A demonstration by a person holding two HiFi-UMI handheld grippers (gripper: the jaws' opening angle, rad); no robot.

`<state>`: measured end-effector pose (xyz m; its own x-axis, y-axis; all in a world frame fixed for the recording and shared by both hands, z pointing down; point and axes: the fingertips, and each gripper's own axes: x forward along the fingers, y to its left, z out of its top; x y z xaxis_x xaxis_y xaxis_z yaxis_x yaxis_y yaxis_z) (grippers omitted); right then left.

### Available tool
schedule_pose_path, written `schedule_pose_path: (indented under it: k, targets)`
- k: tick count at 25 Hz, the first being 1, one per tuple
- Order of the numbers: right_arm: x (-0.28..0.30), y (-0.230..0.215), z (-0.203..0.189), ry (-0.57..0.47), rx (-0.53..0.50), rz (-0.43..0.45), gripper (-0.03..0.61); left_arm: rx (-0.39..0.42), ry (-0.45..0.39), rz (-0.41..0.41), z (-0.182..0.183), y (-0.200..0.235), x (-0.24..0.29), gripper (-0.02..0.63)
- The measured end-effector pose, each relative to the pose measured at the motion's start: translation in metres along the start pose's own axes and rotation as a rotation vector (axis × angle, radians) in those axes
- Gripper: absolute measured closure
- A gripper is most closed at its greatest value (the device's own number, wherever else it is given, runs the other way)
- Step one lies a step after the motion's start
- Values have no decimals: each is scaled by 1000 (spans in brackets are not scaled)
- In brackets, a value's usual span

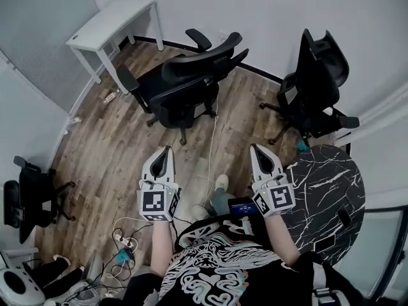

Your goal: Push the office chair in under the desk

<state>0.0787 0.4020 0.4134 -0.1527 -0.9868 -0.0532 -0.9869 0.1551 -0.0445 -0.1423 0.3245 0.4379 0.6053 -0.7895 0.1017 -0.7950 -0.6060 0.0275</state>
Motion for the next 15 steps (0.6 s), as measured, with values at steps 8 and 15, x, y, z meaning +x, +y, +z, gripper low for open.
schedule_pose_path:
  k: [8, 15]
  targets:
    - [33, -12, -9, 6, 23, -12, 545, 105, -12, 26, 6, 11, 24, 592]
    - [85, -30, -16, 17, 48, 1, 545, 126, -16, 48, 13, 36, 59, 592]
